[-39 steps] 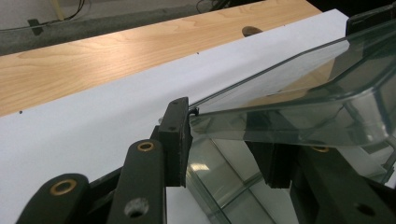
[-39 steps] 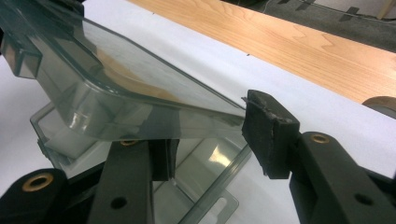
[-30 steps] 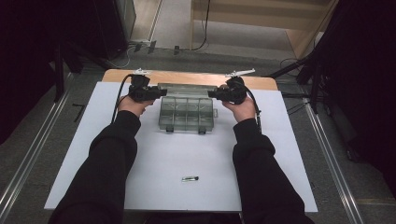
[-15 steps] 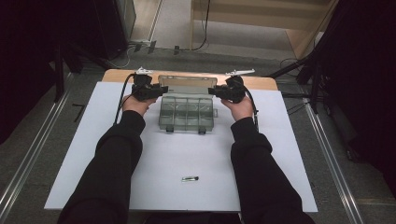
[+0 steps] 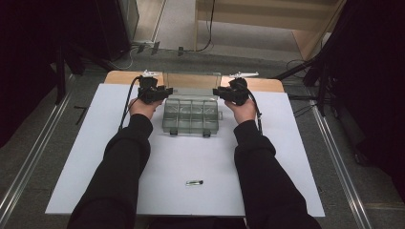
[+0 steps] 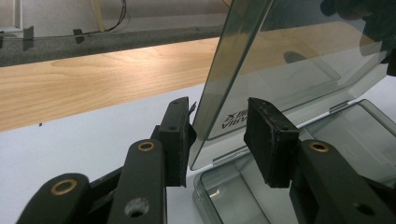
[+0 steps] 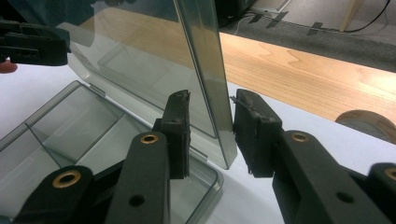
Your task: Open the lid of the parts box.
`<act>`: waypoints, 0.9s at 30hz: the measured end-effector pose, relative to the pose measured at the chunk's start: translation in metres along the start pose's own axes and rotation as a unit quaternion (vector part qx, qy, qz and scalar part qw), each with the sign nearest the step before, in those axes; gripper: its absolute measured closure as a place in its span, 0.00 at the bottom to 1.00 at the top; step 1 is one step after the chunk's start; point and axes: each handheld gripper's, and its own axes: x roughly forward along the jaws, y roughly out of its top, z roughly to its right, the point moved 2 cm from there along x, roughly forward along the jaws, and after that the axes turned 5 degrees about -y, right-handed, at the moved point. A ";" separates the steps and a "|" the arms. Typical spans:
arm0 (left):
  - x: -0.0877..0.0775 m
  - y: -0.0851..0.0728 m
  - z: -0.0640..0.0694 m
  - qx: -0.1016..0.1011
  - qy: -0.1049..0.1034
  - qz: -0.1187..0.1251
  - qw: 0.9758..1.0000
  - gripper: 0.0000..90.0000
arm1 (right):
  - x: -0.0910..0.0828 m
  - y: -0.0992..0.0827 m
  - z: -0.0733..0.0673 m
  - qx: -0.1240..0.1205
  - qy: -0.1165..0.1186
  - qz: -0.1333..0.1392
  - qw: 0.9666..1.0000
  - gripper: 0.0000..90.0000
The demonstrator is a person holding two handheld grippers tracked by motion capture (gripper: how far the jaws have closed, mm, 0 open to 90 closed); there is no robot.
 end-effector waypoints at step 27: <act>0.018 -0.006 -0.004 -0.015 0.017 0.014 1.000 0.67 | 0.020 -0.011 0.007 0.025 -0.013 0.008 1.000 0.79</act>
